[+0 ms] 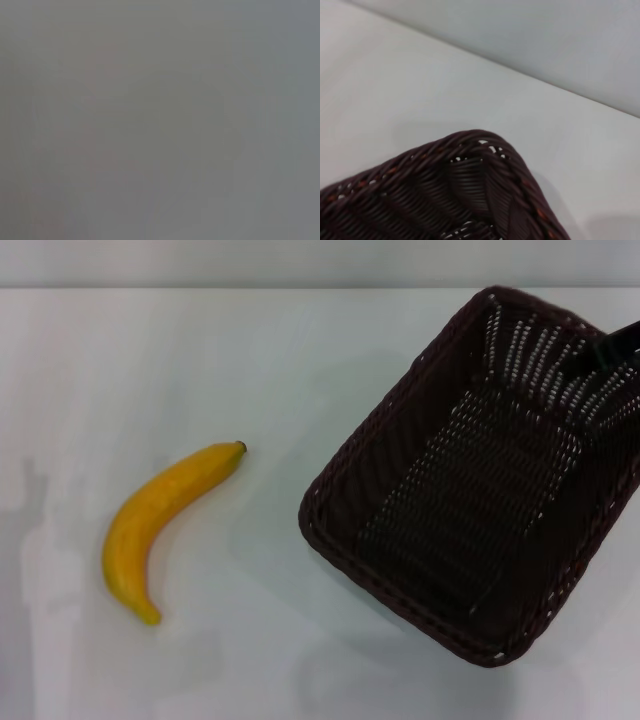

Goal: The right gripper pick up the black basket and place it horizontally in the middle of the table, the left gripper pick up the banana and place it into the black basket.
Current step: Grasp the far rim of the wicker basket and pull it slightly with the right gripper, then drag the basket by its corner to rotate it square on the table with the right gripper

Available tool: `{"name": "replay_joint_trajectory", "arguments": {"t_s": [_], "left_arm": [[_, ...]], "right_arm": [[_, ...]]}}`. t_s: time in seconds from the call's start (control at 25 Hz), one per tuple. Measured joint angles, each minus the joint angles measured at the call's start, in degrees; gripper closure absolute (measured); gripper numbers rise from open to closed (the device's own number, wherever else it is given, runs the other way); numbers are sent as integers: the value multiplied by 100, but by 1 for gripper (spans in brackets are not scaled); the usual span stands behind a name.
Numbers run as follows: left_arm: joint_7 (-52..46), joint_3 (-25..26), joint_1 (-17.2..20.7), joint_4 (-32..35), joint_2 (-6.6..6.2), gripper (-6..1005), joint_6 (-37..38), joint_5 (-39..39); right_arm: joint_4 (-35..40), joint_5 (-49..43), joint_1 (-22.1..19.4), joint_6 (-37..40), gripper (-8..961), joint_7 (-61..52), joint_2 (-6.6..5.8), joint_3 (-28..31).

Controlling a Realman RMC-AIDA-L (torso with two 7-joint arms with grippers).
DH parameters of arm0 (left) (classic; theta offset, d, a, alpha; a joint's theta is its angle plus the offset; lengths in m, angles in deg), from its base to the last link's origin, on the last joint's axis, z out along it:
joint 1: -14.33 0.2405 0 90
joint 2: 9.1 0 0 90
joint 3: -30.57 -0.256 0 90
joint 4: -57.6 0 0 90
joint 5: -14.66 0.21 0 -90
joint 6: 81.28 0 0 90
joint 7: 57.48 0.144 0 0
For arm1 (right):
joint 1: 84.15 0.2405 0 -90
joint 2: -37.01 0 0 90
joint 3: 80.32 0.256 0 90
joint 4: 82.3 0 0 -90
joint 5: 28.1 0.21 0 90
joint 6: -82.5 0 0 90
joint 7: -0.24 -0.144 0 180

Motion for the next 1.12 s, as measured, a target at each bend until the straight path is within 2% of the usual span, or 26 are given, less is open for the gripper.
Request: {"name": "replay_joint_trajectory", "arguments": {"t_s": [0.12, 0.52, 1.12], "left_arm": [[-223, 6, -68, -160, 0, 110, 14, 13], [-301, 9, -147, -235, 0, 109, 28, 24], [-525, 17, -374, -495, -17, 110, 17, 17]], "right_arm": [[12, 338, -139, 126, 717, -98, 10, 590], [-156, 1473, -766, 73, 733, -240, -4, 1741], [-315, 3038, -1710, 13, 739, -667, 57, 1795]]}}
